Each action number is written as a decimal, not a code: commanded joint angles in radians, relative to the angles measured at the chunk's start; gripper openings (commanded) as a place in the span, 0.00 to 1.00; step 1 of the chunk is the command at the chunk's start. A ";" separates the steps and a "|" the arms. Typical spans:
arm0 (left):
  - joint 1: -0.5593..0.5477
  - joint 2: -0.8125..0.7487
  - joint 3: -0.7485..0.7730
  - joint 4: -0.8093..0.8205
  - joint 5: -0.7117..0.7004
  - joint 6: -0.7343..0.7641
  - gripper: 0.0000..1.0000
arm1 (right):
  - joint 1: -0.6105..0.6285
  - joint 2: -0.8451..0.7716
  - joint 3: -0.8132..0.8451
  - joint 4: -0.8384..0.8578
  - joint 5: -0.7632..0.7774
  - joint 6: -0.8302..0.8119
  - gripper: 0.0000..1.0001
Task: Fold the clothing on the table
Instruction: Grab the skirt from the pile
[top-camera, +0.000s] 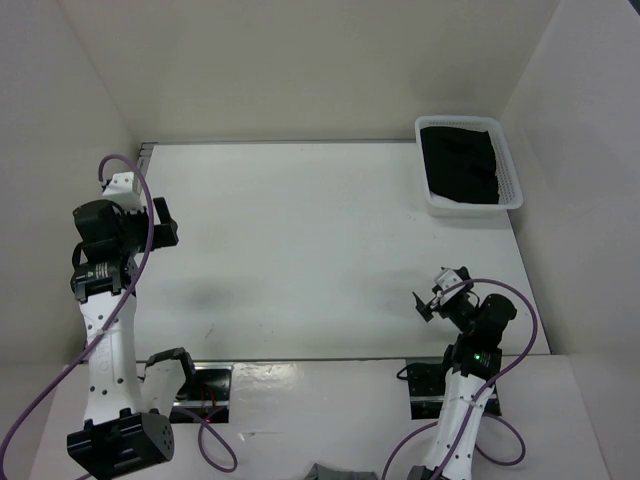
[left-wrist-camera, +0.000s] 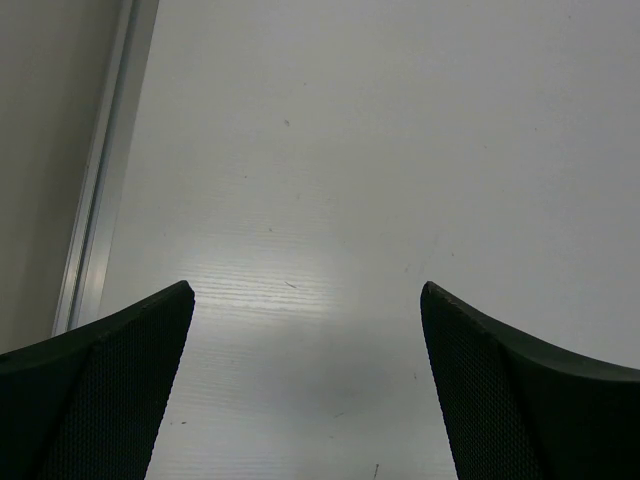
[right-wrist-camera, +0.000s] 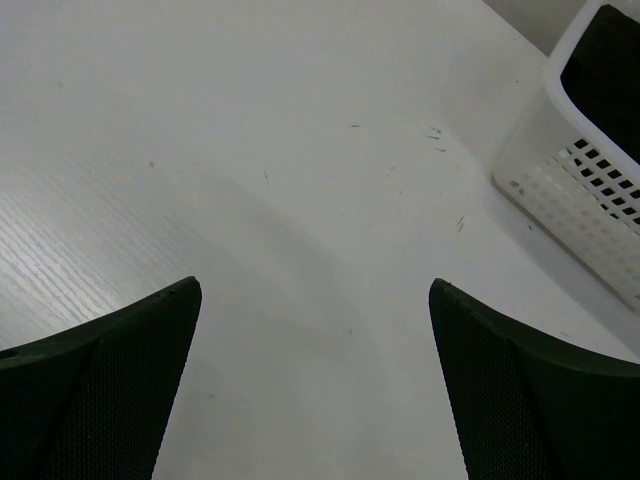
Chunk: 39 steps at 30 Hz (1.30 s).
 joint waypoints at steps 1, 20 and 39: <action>0.004 -0.012 -0.003 0.032 -0.002 0.022 1.00 | -0.006 -0.086 0.028 -0.027 -0.063 -0.030 0.99; 0.004 -0.003 -0.003 0.032 0.007 0.022 1.00 | -0.006 -0.086 0.017 0.037 -0.006 0.008 0.99; 0.004 -0.032 -0.003 0.023 0.055 0.031 1.00 | -0.006 0.259 0.584 0.479 0.547 0.691 0.99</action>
